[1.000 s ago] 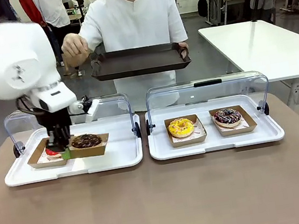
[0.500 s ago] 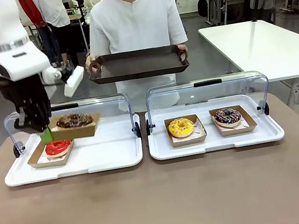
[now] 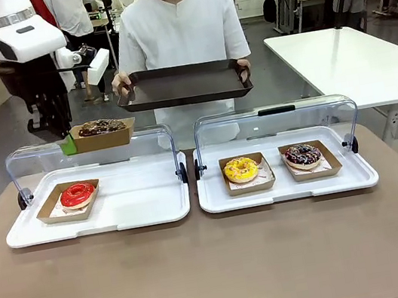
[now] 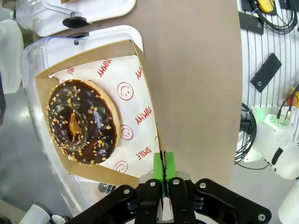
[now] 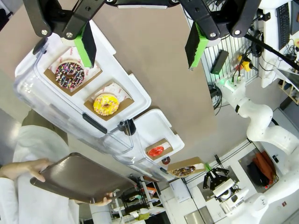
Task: Provide the desired donut to the person.
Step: Pick up and lift the Paper togo box containing the Donut pointed at by the person, then place the picked Paper togo box onto the Handle tray extended by the person.
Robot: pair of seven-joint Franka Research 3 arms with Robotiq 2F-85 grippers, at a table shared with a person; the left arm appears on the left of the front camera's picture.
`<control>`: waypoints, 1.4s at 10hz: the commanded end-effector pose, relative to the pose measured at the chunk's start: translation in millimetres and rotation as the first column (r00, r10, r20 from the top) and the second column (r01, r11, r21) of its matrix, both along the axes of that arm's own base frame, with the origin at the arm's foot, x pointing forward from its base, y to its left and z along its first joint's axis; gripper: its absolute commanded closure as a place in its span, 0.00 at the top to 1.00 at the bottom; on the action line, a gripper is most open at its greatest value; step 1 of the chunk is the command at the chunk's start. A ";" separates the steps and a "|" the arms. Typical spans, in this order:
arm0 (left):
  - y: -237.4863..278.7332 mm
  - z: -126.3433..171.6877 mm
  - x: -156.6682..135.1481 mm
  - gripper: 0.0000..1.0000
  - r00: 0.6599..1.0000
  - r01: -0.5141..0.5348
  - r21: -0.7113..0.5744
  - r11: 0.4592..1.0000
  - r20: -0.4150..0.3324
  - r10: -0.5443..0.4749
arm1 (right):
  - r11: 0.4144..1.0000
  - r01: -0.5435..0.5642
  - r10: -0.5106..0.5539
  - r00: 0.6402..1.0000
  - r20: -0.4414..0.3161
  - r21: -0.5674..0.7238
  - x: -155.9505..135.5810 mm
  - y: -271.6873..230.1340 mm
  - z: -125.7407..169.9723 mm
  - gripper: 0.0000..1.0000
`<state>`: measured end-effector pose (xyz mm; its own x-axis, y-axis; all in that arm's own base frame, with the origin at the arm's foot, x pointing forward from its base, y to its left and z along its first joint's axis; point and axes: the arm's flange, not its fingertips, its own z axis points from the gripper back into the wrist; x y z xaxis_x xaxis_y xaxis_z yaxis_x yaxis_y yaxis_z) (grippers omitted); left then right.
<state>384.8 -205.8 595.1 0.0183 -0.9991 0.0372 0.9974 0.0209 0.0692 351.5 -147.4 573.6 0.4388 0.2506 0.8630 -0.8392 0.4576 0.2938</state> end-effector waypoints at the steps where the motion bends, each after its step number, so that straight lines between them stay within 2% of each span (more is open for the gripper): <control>1: -1.3 2.0 8.7 0.00 0.999 -0.028 -0.035 0.999 -0.040 0.027 | 1.000 -0.006 0.006 1.000 0.013 0.018 0.7 0.5 -0.1 1.00; 2: 3.8 -4.5 4.9 0.00 0.999 -0.010 -0.032 0.999 -0.044 0.008 | 1.000 -0.006 0.006 1.000 0.013 0.018 0.7 0.5 -0.1 1.00; 3: 0.4 -3.6 9.3 0.00 1.000 -0.009 -0.007 1.000 -0.015 0.009 | 1.000 -0.006 0.006 1.000 0.013 0.018 0.7 0.5 -0.1 1.00; 12: 0.4 -3.6 9.3 0.00 1.000 -0.009 -0.007 1.000 -0.015 0.009 | 1.000 -0.006 0.006 1.000 0.013 0.018 0.7 0.5 -0.1 1.00; 14: -4.0 0.6 4.4 0.01 0.999 -0.013 -0.018 1.000 -0.039 0.013 | 1.000 -0.006 0.006 1.000 0.013 0.018 0.7 0.5 -0.1 1.00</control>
<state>394.9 -207.2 588.3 0.0269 -0.9985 0.0470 0.9987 0.0288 0.0419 351.4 -147.4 573.6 0.4388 0.2505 0.8630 -0.8392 0.4577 0.2938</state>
